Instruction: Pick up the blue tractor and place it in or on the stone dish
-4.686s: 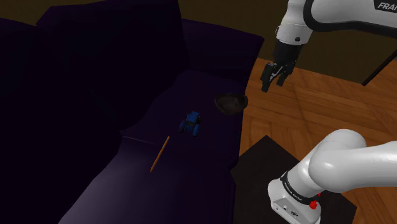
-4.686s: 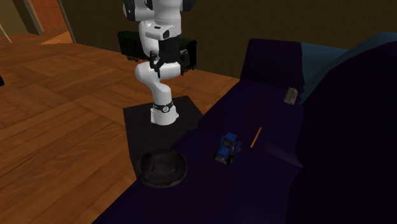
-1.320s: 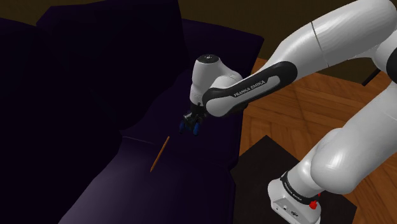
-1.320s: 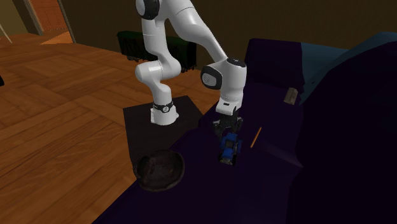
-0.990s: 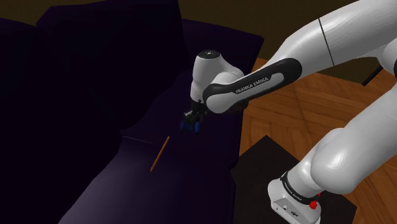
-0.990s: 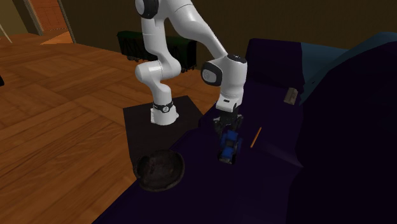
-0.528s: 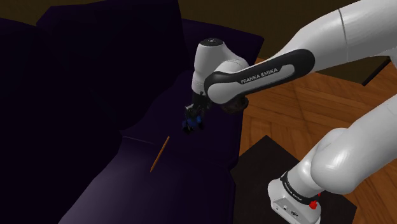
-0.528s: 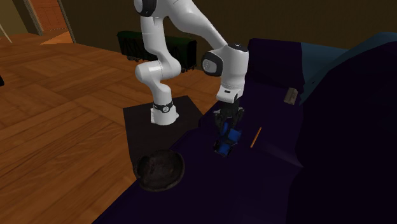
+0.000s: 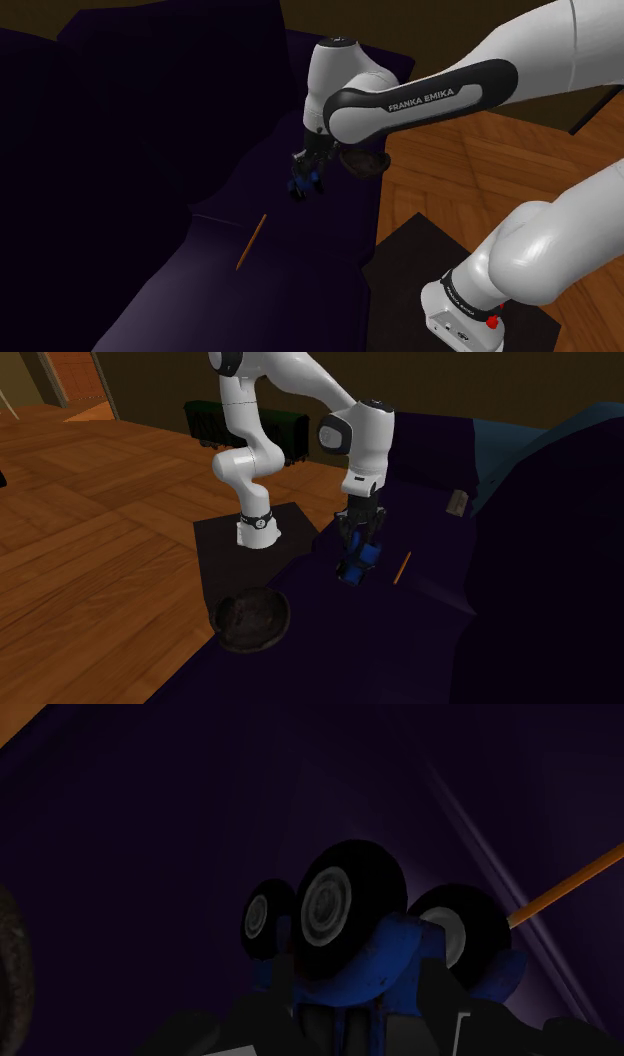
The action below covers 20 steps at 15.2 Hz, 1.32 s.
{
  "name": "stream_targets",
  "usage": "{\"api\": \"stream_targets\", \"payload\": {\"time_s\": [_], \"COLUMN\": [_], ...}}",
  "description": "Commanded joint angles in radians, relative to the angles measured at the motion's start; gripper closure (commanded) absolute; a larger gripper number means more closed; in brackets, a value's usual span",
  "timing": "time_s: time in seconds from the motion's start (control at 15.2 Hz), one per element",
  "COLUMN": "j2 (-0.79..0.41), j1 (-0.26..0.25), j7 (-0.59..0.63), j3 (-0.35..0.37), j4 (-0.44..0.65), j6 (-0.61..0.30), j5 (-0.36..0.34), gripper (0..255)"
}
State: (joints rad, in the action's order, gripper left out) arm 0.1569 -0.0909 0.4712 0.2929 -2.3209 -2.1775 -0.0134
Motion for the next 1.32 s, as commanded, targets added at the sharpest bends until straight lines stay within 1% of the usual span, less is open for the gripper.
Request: {"api": "stream_targets", "payload": {"time_s": [0.0, 0.92, 1.25], "j2": [0.014, 0.075, 0.146], "j1": [0.000, -0.001, 0.044], "j7": [-0.005, -0.026, -0.154], "j3": [-0.002, -0.013, -0.097], "j4": [0.015, 0.143, 0.084], "j6": [0.027, 0.215, 0.222], "j5": [0.005, 0.022, 0.017], "gripper": [255, 255, 255]}}
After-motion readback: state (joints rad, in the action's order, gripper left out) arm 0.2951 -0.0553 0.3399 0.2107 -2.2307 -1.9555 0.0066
